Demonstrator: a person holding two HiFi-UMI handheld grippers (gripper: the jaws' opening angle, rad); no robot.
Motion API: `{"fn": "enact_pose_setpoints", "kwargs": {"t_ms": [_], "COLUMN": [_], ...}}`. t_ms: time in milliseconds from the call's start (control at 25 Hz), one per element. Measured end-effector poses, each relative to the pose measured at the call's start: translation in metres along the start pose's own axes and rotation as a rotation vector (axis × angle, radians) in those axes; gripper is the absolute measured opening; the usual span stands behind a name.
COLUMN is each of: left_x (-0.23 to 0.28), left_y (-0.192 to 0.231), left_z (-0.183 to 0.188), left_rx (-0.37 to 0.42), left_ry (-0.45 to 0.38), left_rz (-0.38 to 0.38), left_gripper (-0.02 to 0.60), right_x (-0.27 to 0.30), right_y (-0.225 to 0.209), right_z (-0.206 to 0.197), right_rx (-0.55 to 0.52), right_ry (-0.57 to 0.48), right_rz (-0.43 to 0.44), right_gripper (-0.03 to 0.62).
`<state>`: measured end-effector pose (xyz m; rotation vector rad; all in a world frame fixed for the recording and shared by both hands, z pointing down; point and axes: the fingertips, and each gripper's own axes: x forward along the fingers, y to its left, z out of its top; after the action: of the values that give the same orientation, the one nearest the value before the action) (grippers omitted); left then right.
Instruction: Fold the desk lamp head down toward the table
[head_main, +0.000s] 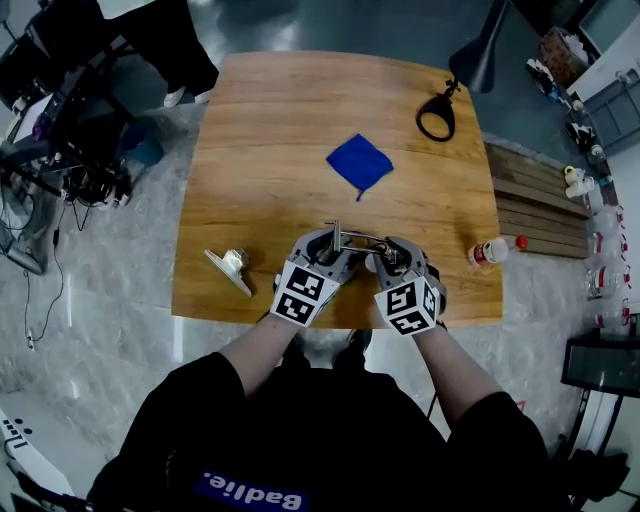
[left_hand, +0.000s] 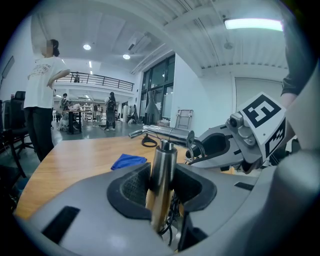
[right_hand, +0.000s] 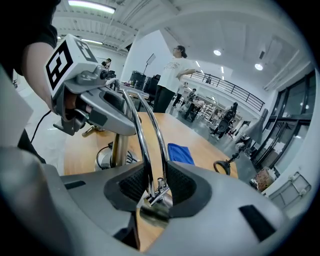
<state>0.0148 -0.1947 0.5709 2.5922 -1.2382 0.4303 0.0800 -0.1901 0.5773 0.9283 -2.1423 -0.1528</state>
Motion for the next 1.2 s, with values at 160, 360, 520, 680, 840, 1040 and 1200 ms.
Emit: {"fn": "enact_pose_setpoints", "kwargs": {"t_ms": [160,360,520,680,840,1040,1200], "left_x": [-0.001,-0.001,0.0,-0.004,-0.011,-0.023,-0.041], "left_y": [-0.001,0.0,-0.003,-0.004,-0.006,-0.009,-0.013], "left_z": [0.003,0.003,0.002,0.003,0.004,0.001,0.005], "left_rx": [0.004,0.007,0.026,0.05,0.066,0.07,0.063], "left_ry": [0.011,0.021,0.051,0.058,0.061,0.072,0.057], "left_rz": [-0.007,-0.007,-0.019,-0.034,-0.043,-0.045,-0.042], "left_gripper": [0.13,0.13,0.13,0.132,0.132,0.132,0.132], "right_x": [0.003,0.004,0.003,0.001,-0.008,-0.028,-0.046], "right_y": [0.001,0.002,0.003,0.003,0.005,0.005,0.007], "right_z": [0.0,0.0,-0.001,0.0,0.0,0.005,0.015], "right_rx": [0.02,0.022,0.025,0.027,0.029,0.044,0.095], "right_ry": [-0.004,-0.001,0.007,0.014,0.023,-0.009,-0.057], "right_rz": [0.0,0.001,0.022,0.02,0.008,-0.004,-0.003], "right_gripper": [0.094,0.094,0.099,0.104,0.107,0.107,0.107]}}
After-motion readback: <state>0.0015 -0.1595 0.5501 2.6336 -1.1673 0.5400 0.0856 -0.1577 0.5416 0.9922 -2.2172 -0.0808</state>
